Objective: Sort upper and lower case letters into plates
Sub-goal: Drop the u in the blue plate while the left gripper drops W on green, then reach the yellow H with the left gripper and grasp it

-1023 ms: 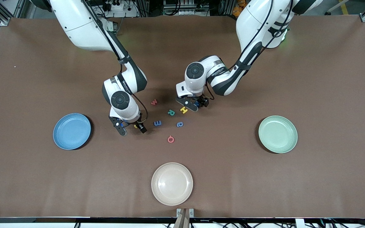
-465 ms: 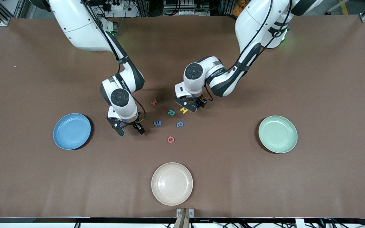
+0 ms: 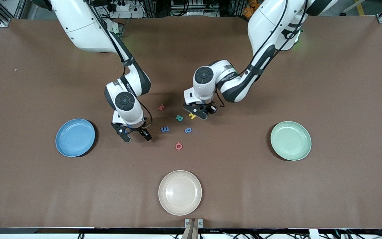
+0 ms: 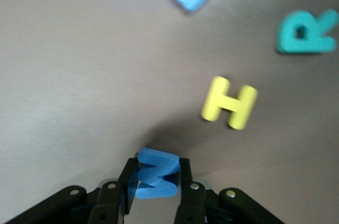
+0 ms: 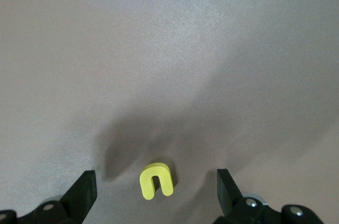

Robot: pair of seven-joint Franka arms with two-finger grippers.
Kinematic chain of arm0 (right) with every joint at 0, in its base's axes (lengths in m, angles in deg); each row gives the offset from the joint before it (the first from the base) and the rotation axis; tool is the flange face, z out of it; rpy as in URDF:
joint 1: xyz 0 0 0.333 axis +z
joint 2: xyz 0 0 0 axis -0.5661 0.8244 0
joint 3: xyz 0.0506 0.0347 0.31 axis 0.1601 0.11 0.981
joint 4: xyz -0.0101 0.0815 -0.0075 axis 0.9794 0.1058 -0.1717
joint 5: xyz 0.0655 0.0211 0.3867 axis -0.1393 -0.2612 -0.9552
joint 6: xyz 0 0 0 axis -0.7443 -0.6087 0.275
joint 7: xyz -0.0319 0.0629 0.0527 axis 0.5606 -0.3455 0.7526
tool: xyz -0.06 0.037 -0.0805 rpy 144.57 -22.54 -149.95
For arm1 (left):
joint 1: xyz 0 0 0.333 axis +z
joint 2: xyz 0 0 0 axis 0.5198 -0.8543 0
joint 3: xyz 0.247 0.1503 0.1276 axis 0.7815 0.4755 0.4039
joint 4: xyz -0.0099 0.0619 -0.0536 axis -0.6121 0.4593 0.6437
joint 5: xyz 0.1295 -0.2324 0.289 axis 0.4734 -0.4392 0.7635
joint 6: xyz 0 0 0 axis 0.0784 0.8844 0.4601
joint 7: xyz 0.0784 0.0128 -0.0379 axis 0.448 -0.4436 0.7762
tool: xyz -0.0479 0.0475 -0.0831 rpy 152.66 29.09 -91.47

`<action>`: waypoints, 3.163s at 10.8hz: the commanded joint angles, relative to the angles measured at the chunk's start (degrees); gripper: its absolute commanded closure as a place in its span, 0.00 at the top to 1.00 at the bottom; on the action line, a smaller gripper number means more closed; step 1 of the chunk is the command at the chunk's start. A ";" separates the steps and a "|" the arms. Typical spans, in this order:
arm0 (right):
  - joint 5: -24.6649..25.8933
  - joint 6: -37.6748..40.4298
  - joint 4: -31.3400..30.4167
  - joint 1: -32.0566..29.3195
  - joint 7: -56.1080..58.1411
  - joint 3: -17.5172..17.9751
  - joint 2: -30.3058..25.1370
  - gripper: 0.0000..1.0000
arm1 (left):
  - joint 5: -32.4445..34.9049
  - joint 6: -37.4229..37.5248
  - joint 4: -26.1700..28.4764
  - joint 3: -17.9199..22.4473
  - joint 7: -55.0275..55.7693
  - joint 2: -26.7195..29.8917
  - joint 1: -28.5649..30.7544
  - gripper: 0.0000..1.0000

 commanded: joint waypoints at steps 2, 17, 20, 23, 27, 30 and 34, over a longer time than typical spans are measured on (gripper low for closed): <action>1.27 -0.96 -2.52 -0.26 -0.25 0.25 -1.70 1.00 | 1.79 6.10 0.60 -0.57 0.45 9.49 10.38 0.00; 1.27 0.78 -5.42 -8.49 13.32 0.25 -8.89 0.00 | 1.96 6.02 2.62 4.88 -24.69 7.05 31.95 0.66; 1.27 3.25 -4.99 -19.47 30.63 0.34 -10.49 0.00 | 1.26 6.02 2.18 4.88 -26.89 7.66 31.86 1.00; 1.36 7.20 -2.00 -27.39 45.67 0.08 -10.31 0.00 | -1.27 6.81 0.18 3.91 -26.37 8.90 25.58 1.00; 1.10 9.84 -1.21 -29.10 48.89 0.34 -10.13 1.00 | -5.67 7.87 -3.61 1.03 -27.24 8.28 16.94 1.00; 1.10 10.55 -0.94 -25.15 42.22 0.43 -10.05 1.00 | -12.08 7.87 -3.70 -0.48 -28.11 8.81 8.70 1.00; 1.27 10.73 -1.03 -24.69 42.20 0.43 -9.87 1.00 | -13.16 6.03 -4.06 -0.48 -28.21 5.22 0.32 1.00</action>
